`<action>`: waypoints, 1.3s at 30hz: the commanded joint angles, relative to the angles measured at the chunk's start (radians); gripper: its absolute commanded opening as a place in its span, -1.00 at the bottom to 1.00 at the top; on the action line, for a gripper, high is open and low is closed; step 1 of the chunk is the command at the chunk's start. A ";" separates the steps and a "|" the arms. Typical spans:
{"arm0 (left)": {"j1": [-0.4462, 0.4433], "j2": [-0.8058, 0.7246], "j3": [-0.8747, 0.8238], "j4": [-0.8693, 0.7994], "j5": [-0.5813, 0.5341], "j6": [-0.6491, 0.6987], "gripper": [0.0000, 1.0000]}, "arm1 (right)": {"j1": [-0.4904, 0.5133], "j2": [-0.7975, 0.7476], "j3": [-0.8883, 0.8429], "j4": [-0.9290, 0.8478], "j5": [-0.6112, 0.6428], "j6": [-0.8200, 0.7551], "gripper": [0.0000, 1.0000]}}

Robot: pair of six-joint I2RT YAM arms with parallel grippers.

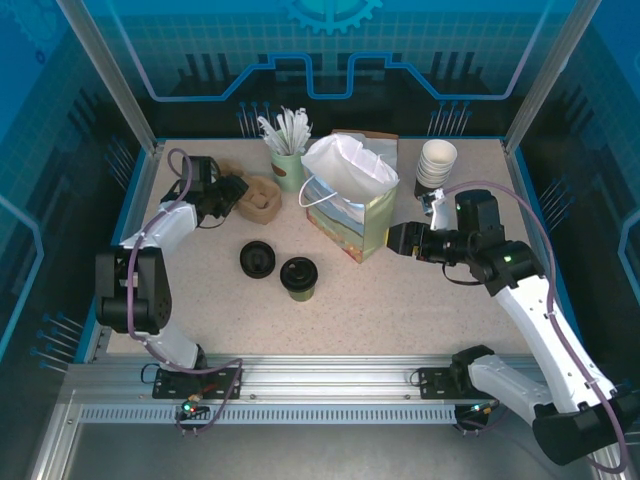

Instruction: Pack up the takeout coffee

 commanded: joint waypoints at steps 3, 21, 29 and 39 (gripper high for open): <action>-0.011 0.016 0.032 0.024 0.031 -0.010 -0.09 | -0.013 0.002 0.000 0.007 -0.025 -0.010 0.15; -0.046 0.007 0.000 0.063 0.042 -0.046 -0.41 | -0.015 -0.023 -0.016 -0.006 -0.016 -0.004 0.15; -0.047 -0.020 0.009 0.063 0.045 -0.062 -0.66 | -0.020 -0.035 -0.019 -0.015 -0.012 -0.003 0.15; -0.048 -0.079 0.026 0.039 0.038 -0.073 -0.85 | -0.029 -0.057 -0.023 -0.025 -0.015 -0.001 0.15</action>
